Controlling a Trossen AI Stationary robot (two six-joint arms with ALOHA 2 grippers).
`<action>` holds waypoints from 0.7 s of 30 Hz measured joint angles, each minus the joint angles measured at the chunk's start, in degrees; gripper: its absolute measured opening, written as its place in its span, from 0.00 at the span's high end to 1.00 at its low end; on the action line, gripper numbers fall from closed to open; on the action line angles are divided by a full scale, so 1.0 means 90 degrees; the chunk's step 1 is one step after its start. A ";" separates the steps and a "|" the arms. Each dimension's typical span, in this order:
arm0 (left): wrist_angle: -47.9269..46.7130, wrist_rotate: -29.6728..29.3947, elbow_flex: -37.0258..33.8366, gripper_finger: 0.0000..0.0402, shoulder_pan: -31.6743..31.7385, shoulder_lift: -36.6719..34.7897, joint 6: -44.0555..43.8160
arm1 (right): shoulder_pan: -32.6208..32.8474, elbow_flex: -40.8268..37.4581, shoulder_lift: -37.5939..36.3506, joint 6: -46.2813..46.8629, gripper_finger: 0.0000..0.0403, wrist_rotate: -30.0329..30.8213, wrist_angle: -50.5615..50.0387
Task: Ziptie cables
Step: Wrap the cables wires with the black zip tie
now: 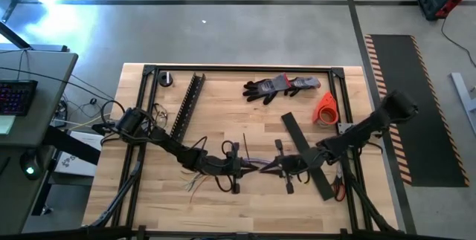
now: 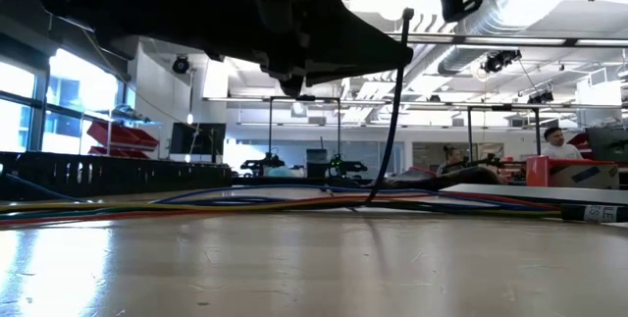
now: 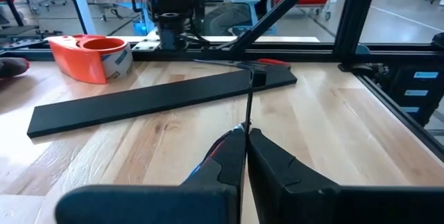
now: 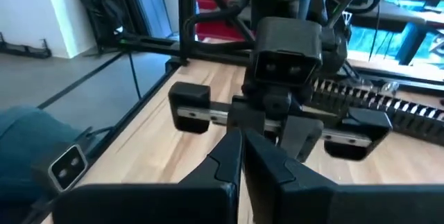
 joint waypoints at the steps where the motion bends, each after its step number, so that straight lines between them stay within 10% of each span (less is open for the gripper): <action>1: -0.0001 0.0004 0.0000 1.00 -0.0003 0.0000 -0.0001 | 0.0000 0.0002 0.0115 -0.0012 1.00 0.0000 0.0156; 21: -0.0005 0.0007 0.0000 1.00 -0.0003 0.0000 -0.0003 | -0.0053 0.0000 0.0662 -0.0005 1.00 -0.0066 0.0974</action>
